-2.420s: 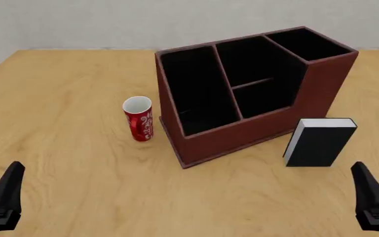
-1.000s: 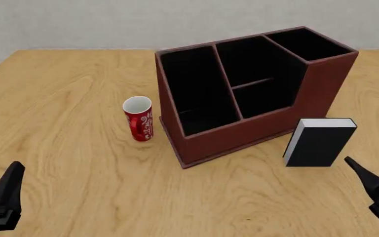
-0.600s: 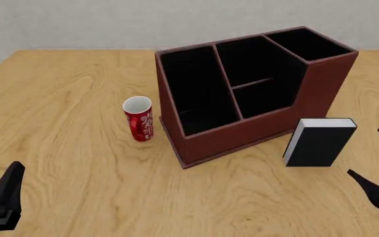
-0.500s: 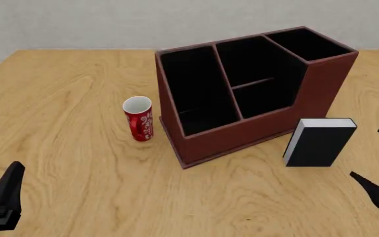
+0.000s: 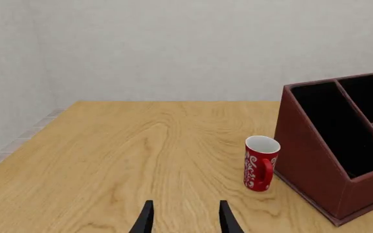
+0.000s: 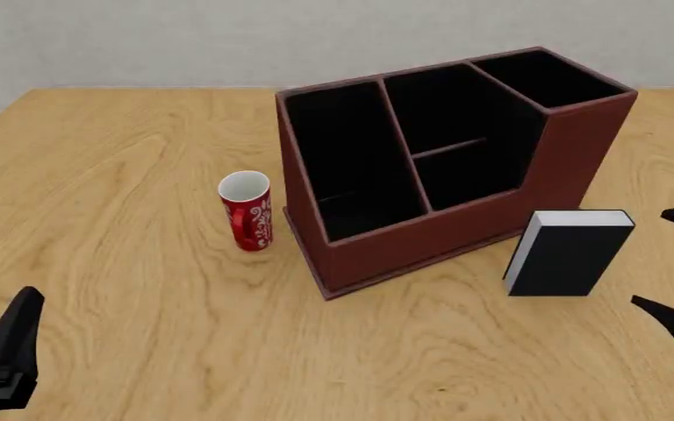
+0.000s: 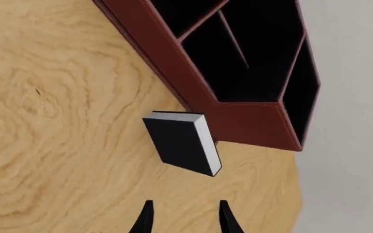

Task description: Pick up the book and place it in the left compartment of the caddy.

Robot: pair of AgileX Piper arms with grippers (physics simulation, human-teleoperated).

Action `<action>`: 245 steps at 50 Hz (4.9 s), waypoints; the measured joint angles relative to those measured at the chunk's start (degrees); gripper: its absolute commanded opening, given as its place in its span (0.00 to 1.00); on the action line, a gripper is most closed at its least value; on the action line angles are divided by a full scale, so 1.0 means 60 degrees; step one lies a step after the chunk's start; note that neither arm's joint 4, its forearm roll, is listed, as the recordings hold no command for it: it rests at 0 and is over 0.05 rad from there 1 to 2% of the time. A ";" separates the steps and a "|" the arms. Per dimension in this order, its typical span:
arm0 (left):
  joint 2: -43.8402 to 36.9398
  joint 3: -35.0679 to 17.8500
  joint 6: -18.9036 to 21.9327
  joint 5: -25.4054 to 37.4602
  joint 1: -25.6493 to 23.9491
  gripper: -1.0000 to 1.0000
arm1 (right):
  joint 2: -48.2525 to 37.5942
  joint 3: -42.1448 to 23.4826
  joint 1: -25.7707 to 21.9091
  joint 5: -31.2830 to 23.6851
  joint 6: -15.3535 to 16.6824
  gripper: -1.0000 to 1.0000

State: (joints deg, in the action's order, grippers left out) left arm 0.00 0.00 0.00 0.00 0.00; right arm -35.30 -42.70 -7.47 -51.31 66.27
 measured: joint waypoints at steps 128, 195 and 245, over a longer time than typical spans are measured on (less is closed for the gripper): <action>0.0000 0.0000 0.0000 0.0000 0.0000 1.00 | -0.7223 -0.1368 -0.0009 0.2687 0.1692 0.00; 0.0000 0.0000 0.0000 0.0000 0.0000 1.00 | -0.3786 -0.1938 0.0025 -0.1411 0.1780 0.00; 0.0000 0.0000 0.0000 0.0000 0.0000 1.00 | -0.3931 -0.4697 -0.3502 -0.3099 -0.2967 0.00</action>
State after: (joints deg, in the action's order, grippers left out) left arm 0.00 0.00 0.00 0.00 0.00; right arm -58.89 -70.88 -28.48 -69.90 48.46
